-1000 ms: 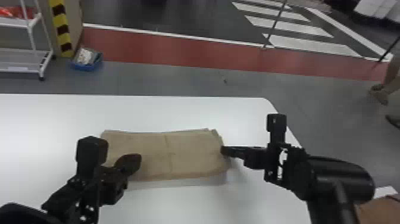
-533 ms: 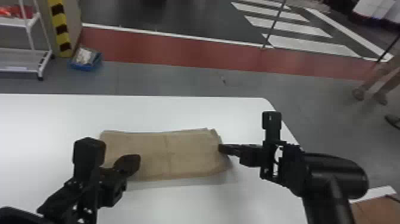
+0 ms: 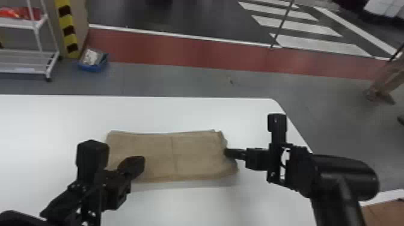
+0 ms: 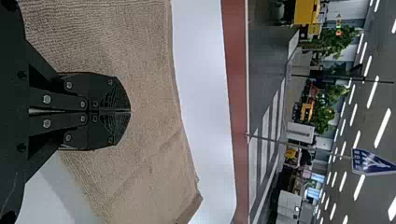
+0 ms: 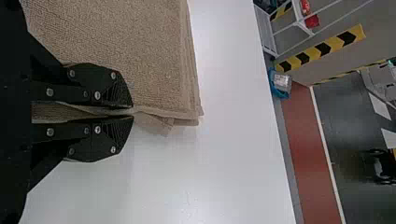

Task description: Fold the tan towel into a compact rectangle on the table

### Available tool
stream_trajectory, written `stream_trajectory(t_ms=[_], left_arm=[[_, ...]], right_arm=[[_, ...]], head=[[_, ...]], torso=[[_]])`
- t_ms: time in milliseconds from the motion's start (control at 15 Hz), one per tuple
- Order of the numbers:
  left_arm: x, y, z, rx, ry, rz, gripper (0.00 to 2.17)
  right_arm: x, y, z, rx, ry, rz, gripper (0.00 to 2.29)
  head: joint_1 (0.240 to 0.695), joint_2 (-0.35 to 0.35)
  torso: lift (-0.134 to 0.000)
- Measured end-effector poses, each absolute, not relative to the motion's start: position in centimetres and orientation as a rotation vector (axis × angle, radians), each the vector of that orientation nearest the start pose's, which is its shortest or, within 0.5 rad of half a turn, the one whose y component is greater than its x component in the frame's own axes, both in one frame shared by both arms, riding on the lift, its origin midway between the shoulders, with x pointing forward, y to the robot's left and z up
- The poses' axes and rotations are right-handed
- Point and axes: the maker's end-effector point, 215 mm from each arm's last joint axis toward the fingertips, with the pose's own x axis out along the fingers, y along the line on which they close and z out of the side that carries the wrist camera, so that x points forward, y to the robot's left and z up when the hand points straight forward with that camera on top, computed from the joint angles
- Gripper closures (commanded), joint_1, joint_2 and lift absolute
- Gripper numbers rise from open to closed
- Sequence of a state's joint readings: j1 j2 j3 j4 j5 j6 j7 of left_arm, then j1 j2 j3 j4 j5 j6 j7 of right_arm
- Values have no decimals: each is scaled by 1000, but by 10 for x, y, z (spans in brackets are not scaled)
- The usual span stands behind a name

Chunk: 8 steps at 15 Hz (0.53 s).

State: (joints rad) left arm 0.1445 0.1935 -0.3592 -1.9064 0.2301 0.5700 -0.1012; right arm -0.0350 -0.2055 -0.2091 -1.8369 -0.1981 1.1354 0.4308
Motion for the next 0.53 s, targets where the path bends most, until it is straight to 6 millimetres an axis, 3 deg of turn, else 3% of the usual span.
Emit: stream_trajectory(t_ms=[200, 533], left_arm=[[468, 36, -435, -30, 458, -526, 1301], [464, 36, -437, -31, 465, -523, 1301]], right_arm=[[503, -281, -439, 235, 755, 277, 1288], [504, -274, -404, 196, 693, 296, 1288]], head=[[695, -276], [695, -268]], torso=[[-124], [-124]])
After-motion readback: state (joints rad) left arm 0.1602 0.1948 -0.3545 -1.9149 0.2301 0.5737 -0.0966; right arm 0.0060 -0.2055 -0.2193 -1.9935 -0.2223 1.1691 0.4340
